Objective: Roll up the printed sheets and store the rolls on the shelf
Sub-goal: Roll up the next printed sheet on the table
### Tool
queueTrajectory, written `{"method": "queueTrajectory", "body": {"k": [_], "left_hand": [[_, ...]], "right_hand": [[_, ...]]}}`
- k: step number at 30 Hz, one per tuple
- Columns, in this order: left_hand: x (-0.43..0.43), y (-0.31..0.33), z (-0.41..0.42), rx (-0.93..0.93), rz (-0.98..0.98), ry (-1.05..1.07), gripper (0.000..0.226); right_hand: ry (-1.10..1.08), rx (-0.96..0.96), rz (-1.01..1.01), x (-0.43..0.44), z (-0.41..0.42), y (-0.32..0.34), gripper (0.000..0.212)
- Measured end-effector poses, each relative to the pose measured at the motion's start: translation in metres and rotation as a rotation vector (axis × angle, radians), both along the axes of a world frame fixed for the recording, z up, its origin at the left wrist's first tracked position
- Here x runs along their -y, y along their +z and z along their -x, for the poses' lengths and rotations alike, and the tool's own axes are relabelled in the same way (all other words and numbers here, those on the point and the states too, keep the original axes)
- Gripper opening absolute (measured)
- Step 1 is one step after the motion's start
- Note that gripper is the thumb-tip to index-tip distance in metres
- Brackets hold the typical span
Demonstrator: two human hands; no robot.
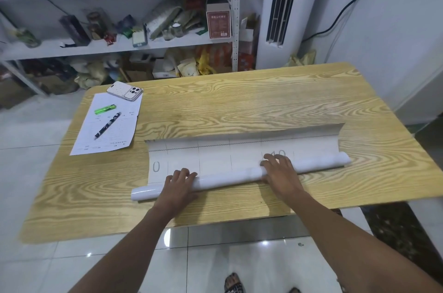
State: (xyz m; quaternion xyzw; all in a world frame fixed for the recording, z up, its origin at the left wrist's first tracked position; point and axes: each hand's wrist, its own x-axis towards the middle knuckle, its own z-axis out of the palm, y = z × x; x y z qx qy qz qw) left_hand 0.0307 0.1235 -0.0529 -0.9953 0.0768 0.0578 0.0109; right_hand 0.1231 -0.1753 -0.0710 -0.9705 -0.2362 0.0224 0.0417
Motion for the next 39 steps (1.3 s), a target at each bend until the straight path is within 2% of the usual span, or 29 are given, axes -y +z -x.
{"method": "queueTrajectory", "body": {"k": [3, 7, 12, 16, 20, 30, 34, 37, 39], "left_hand": [[0.0, 0.001, -0.002, -0.027, 0.011, 0.004, 0.071], [-0.002, 0.0, -0.005, -0.011, 0.007, 0.003, 0.063], [-0.005, -0.005, -0.011, -0.055, -0.004, 0.04, 0.045], [-0.011, -0.008, -0.012, -0.046, -0.097, 0.016, 0.064], [-0.014, -0.009, -0.015, -0.074, -0.036, 0.052, 0.062], [-0.014, -0.011, -0.022, -0.006, 0.134, 0.024, 0.04], [-0.016, -0.011, -0.028, 0.02, 0.077, -0.01, 0.061], [-0.019, -0.014, -0.034, 0.025, 0.066, 0.015, 0.061], [-0.018, -0.012, -0.039, 0.004, 0.131, 0.097, 0.057]], "right_hand": [[-0.001, -0.003, 0.023, -0.003, 0.001, 0.005, 0.029], [0.0, -0.016, 0.051, -0.005, 0.0, 0.006, 0.027], [0.006, -0.017, 0.003, -0.008, -0.002, 0.006, 0.04], [-0.005, -0.025, -0.009, -0.008, -0.005, 0.001, 0.047], [-0.01, -0.076, -0.063, -0.008, -0.008, -0.002, 0.057], [0.026, 0.053, 0.057, -0.012, -0.018, 0.004, 0.042], [0.045, 0.09, 0.112, -0.013, -0.024, 0.004, 0.034], [0.051, 0.088, 0.111, -0.015, -0.026, 0.003, 0.038], [0.054, 0.096, 0.075, -0.017, -0.029, 0.004, 0.043]]}}
